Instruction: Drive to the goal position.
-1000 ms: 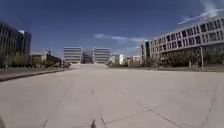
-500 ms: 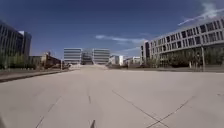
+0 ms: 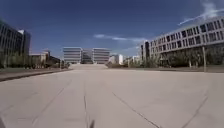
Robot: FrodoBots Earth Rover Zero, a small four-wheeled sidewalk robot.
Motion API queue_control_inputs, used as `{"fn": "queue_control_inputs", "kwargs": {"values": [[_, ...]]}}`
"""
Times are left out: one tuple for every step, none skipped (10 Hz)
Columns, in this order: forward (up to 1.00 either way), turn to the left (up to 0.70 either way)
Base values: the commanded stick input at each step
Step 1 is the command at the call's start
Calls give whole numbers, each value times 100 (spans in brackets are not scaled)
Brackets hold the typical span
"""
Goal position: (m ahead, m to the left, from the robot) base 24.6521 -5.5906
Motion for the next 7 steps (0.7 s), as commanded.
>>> {"fn": "queue_control_inputs", "kwargs": {"values": [[60,-1],[60,-1],[60,-1],[60,-1],[60,-1],[60,-1],[60,-1]]}}
